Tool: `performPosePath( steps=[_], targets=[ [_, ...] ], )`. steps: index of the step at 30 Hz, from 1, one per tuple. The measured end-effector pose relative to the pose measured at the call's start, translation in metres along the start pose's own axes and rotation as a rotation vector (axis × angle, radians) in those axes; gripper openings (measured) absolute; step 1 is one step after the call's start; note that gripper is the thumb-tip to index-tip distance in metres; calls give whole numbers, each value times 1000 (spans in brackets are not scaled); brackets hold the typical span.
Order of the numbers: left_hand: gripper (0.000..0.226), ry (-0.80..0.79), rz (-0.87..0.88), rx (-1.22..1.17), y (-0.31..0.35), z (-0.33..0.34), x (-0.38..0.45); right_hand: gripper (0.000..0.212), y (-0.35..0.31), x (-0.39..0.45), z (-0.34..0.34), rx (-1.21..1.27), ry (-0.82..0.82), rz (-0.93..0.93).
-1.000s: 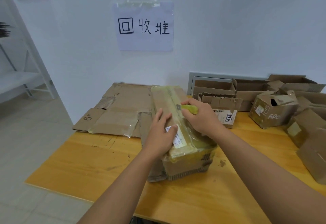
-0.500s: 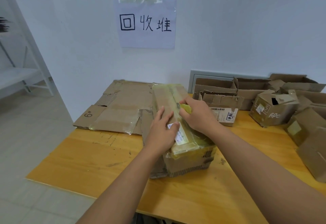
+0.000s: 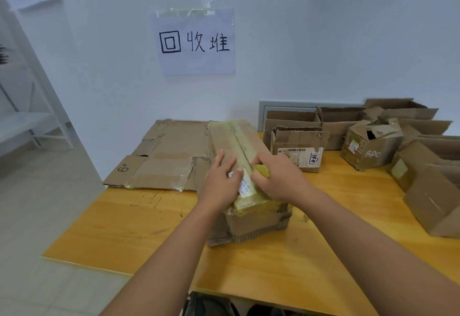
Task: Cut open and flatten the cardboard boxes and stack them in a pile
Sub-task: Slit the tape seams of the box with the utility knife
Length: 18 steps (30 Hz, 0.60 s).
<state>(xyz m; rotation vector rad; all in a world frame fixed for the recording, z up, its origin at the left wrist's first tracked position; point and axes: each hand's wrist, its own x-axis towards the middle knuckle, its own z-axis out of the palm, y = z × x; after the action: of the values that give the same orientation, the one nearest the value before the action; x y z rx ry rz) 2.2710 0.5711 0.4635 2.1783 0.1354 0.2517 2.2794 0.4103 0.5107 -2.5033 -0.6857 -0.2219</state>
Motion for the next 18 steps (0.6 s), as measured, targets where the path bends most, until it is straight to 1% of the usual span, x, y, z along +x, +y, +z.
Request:
performPosePath(
  steps=[6, 12, 18],
  targets=[
    [52, -22, 11, 93, 5, -2, -3, 14, -1, -29, -5, 19, -6, -14],
    [50, -21, 11, 131, 12, -3, -7, 11, 0, -58, -6, 15, 52, -71],
    [41, -13, 21, 154, 18, -4, -14, 18, 0, -78, -4, -37, 85, -120]
  ],
)
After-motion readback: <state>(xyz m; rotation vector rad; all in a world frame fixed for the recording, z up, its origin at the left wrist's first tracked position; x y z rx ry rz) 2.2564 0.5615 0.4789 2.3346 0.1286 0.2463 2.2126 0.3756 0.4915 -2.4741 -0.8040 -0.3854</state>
